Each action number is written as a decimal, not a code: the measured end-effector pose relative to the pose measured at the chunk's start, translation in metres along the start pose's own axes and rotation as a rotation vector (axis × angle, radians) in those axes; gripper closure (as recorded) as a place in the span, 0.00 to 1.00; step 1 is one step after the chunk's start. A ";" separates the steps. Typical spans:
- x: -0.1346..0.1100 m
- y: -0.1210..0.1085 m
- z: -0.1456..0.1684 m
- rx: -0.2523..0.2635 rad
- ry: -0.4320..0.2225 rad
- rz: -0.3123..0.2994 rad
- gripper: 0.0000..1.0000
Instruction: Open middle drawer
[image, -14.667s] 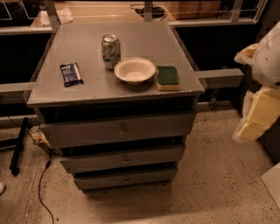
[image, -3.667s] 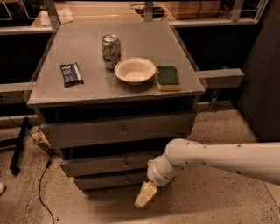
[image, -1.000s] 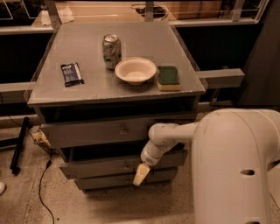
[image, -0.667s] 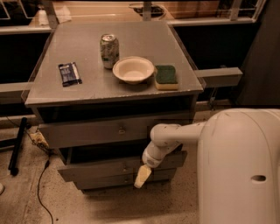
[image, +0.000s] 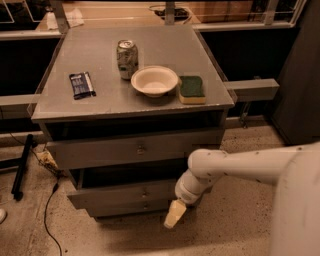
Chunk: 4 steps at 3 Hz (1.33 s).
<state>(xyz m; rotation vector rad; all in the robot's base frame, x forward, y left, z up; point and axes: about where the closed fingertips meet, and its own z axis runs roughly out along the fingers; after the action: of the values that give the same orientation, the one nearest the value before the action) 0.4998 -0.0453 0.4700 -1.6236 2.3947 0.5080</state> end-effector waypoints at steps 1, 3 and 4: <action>0.029 0.034 -0.018 -0.012 0.004 0.012 0.00; 0.018 0.024 -0.016 0.006 -0.018 0.003 0.00; -0.003 0.004 -0.017 0.030 -0.044 -0.012 0.00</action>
Offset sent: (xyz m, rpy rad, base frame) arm -0.0359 -0.0173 0.0106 0.0007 0.0135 -0.0054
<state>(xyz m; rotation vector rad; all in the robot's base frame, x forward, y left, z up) 0.4979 -0.0477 0.4872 -1.5974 2.3484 0.4983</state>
